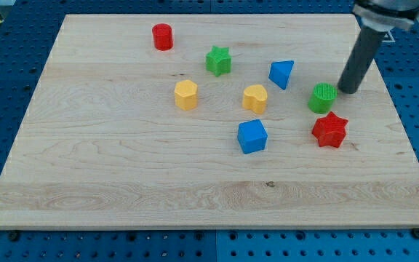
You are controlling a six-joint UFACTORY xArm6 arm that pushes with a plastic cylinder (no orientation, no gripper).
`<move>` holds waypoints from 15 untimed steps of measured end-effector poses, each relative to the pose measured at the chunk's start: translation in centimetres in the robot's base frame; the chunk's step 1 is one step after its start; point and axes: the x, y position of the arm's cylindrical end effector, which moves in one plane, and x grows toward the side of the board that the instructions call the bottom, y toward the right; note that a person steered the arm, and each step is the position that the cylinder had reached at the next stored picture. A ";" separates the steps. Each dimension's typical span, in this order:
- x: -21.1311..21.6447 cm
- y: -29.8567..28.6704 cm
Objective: Push the yellow hexagon a bit down
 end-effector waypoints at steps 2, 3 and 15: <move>-7.8 -3.0; -9.8 -9.1; 1.5 -29.8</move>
